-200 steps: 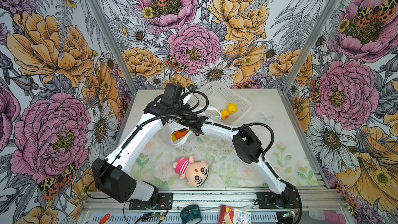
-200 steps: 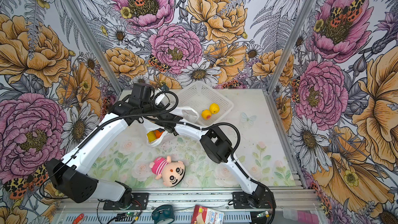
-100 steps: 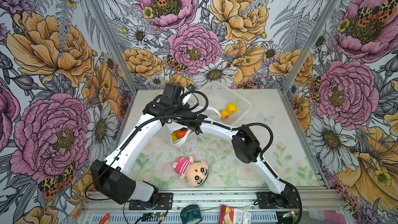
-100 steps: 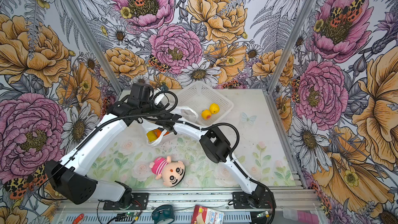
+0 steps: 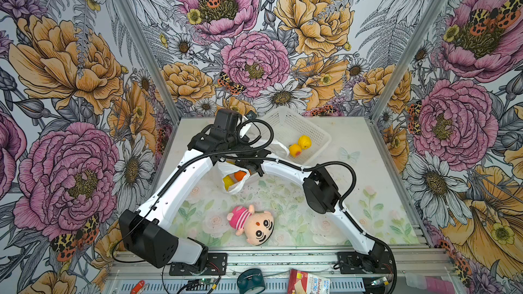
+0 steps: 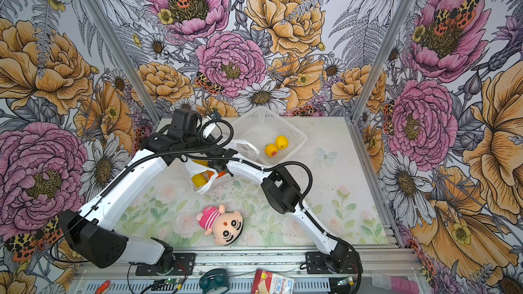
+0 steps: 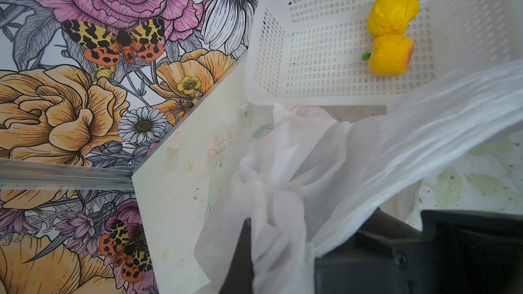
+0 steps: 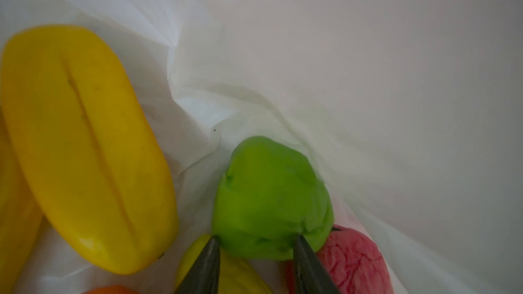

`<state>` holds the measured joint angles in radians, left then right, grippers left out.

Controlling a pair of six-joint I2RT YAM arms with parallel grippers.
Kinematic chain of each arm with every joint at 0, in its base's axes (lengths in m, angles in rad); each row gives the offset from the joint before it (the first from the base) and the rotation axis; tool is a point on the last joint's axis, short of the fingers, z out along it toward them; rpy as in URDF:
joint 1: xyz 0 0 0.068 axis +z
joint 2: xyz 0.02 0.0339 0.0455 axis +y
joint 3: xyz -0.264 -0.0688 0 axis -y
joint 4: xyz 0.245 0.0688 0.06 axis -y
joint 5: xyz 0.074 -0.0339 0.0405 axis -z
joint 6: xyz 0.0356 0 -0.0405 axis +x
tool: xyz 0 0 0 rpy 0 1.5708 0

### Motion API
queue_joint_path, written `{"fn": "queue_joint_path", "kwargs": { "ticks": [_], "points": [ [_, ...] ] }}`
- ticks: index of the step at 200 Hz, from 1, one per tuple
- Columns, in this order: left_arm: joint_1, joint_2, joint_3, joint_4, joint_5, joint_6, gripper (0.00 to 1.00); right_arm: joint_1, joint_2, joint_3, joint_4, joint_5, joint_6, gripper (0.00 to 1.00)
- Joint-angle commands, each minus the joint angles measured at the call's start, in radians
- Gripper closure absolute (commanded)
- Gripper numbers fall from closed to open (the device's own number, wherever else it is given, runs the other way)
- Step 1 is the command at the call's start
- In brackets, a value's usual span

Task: Untie the knot of the plastic bag and take out the fruit
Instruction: 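Lower the right gripper deeper into the bag over the orange fruit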

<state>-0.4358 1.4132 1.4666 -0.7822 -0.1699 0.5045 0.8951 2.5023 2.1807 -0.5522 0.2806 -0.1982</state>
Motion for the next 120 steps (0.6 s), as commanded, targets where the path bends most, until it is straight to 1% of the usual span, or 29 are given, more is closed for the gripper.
{"fn": "queue_joint_path", "kwargs": {
  "ticks": [1,20,55,63,71,84,101,115,120],
  "points": [
    [0.009,-0.031,0.017,0.005,0.020,-0.001,1.00,-0.008,-0.045,-0.051,-0.061,-0.081,0.037,0.67],
    [0.012,-0.028,0.018,0.005,0.020,-0.003,1.00,-0.006,-0.137,-0.153,0.019,-0.135,0.064,0.72],
    [0.017,-0.025,0.020,0.005,0.018,-0.010,1.00,-0.010,-0.329,-0.419,0.261,-0.204,0.087,0.77],
    [0.017,-0.025,0.020,0.005,0.020,-0.012,1.00,-0.010,-0.356,-0.478,0.326,-0.223,0.082,0.78],
    [0.019,-0.023,0.021,0.005,0.022,-0.013,1.00,-0.010,-0.375,-0.535,0.396,-0.242,0.082,0.83],
    [0.021,-0.022,0.022,0.005,0.024,-0.014,1.00,-0.025,-0.391,-0.618,0.505,-0.307,0.094,0.85],
    [0.021,-0.021,0.022,0.005,0.023,-0.016,1.00,-0.044,-0.386,-0.649,0.561,-0.343,0.124,0.85],
    [0.020,-0.023,0.023,0.004,0.023,-0.016,1.00,-0.042,-0.384,-0.645,0.551,-0.301,0.121,0.86],
    [0.020,-0.025,0.024,0.004,0.026,-0.016,1.00,-0.041,-0.384,-0.645,0.547,-0.283,0.119,0.84]
  ]
}}
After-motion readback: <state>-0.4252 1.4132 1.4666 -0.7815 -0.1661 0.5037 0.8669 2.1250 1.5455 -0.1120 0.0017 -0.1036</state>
